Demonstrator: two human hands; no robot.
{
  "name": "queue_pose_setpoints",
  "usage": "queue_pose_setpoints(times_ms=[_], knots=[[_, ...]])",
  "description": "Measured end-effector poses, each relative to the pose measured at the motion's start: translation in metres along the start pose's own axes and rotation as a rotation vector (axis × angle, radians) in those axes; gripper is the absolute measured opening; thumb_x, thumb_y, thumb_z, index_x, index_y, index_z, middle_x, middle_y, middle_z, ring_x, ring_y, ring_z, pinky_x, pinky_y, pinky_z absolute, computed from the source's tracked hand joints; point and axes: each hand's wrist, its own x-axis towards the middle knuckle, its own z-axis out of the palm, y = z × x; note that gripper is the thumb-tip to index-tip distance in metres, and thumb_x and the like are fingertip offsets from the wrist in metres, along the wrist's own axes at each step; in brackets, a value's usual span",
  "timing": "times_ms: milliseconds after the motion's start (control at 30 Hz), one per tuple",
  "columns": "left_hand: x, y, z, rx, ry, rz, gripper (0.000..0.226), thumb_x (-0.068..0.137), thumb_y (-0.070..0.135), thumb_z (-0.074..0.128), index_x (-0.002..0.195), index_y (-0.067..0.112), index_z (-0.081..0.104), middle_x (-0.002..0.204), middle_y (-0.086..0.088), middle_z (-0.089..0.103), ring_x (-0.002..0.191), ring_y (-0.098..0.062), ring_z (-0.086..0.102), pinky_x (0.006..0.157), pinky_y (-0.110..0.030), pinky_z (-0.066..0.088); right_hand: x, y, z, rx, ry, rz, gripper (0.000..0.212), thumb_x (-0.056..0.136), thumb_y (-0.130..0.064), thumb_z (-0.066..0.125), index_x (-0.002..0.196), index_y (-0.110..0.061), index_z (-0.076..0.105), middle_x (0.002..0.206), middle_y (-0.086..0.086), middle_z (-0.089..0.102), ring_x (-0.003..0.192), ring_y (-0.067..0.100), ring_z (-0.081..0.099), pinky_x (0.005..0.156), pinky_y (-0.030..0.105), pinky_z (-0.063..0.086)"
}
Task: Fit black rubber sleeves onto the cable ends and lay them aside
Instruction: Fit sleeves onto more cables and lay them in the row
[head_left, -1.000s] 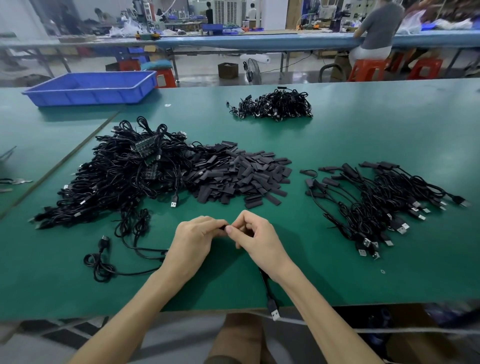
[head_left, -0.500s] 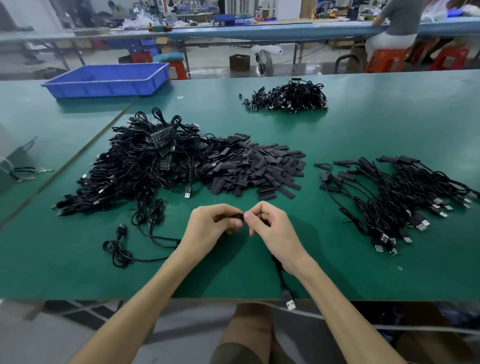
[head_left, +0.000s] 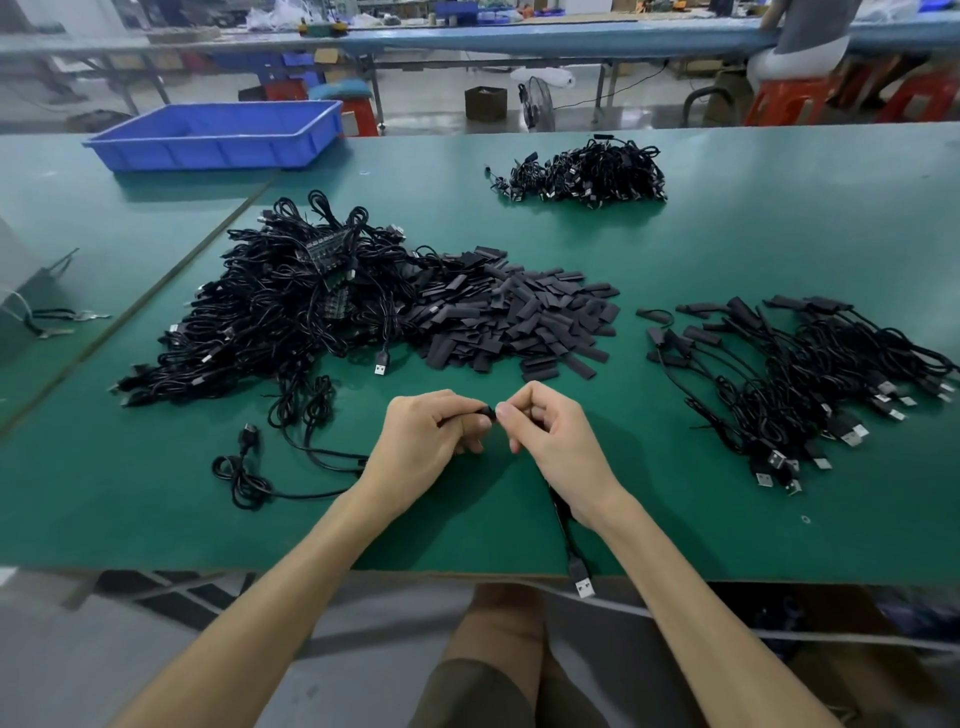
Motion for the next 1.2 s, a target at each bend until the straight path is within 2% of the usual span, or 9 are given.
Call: queue_pose_setpoints(times_ms=[67, 267, 400, 567, 667, 767, 967, 1067, 1200], knots=[[-0.001, 0.001, 0.000, 0.066, 0.014, 0.072, 0.009, 0.087, -0.002, 0.074, 0.092, 0.005, 0.080, 0.070, 0.005, 0.070, 0.059, -0.008, 0.067, 0.064, -0.016, 0.052, 0.000, -0.001, -0.001, 0.015, -0.012, -0.006, 0.021, 0.101, -0.020, 0.065, 0.086, -0.007, 0.061, 0.062, -0.007, 0.058, 0.065, 0.009, 0.053, 0.070, 0.022, 0.045], [-0.001, 0.009, -0.002, 0.109, 0.000, 0.138, 0.009, 0.082, 0.004, 0.081, 0.090, 0.008, 0.080, 0.072, 0.003, 0.069, 0.063, -0.011, 0.064, 0.068, -0.018, 0.049, 0.001, 0.000, -0.003, 0.045, -0.022, -0.012, 0.020, 0.101, -0.020, 0.067, 0.083, -0.012, 0.061, 0.061, -0.009, 0.058, 0.062, 0.007, 0.053, 0.066, 0.019, 0.044], [0.000, 0.009, -0.002, 0.052, -0.029, 0.053, 0.010, 0.079, 0.004, 0.083, 0.083, 0.007, 0.075, 0.072, 0.000, 0.070, 0.066, -0.015, 0.066, 0.070, -0.032, 0.055, 0.002, 0.000, -0.003, 0.041, -0.033, -0.013, 0.021, 0.100, -0.021, 0.068, 0.082, -0.014, 0.061, 0.060, -0.010, 0.057, 0.061, 0.005, 0.052, 0.066, 0.016, 0.043], [0.004, 0.005, -0.003, -0.054, -0.083, -0.078, 0.018, 0.079, 0.011, 0.086, 0.075, 0.014, 0.068, 0.068, 0.002, 0.072, 0.063, -0.013, 0.070, 0.068, -0.021, 0.055, 0.002, -0.001, -0.002, 0.040, -0.043, -0.018, 0.021, 0.100, -0.020, 0.069, 0.084, -0.009, 0.061, 0.059, -0.010, 0.059, 0.060, 0.003, 0.052, 0.066, 0.015, 0.043], [0.007, 0.003, -0.006, -0.145, -0.134, -0.101, 0.020, 0.079, 0.015, 0.087, 0.074, 0.014, 0.068, 0.068, -0.003, 0.074, 0.064, -0.018, 0.072, 0.069, -0.025, 0.056, 0.001, -0.002, -0.001, 0.077, -0.033, -0.017, 0.020, 0.099, -0.019, 0.069, 0.086, -0.006, 0.062, 0.061, -0.010, 0.064, 0.061, 0.004, 0.053, 0.067, 0.016, 0.045], [0.009, 0.002, -0.007, -0.242, -0.151, -0.142, 0.025, 0.078, 0.015, 0.087, 0.069, 0.025, 0.066, 0.070, -0.007, 0.075, 0.065, -0.019, 0.072, 0.069, -0.025, 0.056, -0.001, -0.003, -0.002, 0.153, -0.032, -0.014, 0.019, 0.099, -0.016, 0.069, 0.084, -0.007, 0.063, 0.062, -0.010, 0.066, 0.061, 0.004, 0.054, 0.067, 0.015, 0.046], [0.010, 0.001, -0.008, -0.303, -0.183, -0.166, 0.031, 0.076, 0.010, 0.087, 0.067, 0.029, 0.065, 0.073, -0.008, 0.075, 0.066, -0.019, 0.071, 0.070, -0.028, 0.057, 0.000, -0.004, -0.001, 0.198, -0.046, -0.001, 0.017, 0.098, -0.014, 0.071, 0.083, -0.008, 0.064, 0.062, -0.006, 0.067, 0.061, 0.004, 0.058, 0.066, 0.015, 0.048], [0.009, 0.001, -0.009, -0.301, -0.172, -0.153, 0.032, 0.076, 0.006, 0.087, 0.067, 0.026, 0.063, 0.074, -0.008, 0.076, 0.068, -0.021, 0.073, 0.071, -0.029, 0.059, 0.000, -0.003, -0.001, 0.217, -0.055, 0.003, 0.017, 0.097, -0.015, 0.072, 0.084, -0.008, 0.065, 0.065, -0.002, 0.068, 0.061, 0.007, 0.059, 0.067, 0.017, 0.049], [0.007, 0.002, -0.008, -0.265, -0.104, -0.125, 0.030, 0.075, 0.008, 0.088, 0.069, 0.020, 0.061, 0.077, -0.004, 0.077, 0.075, -0.035, 0.073, 0.073, -0.039, 0.059, 0.000, -0.003, -0.002, 0.234, -0.062, 0.000, 0.017, 0.097, -0.017, 0.071, 0.084, -0.009, 0.065, 0.065, 0.000, 0.066, 0.066, 0.006, 0.063, 0.070, 0.016, 0.049]])
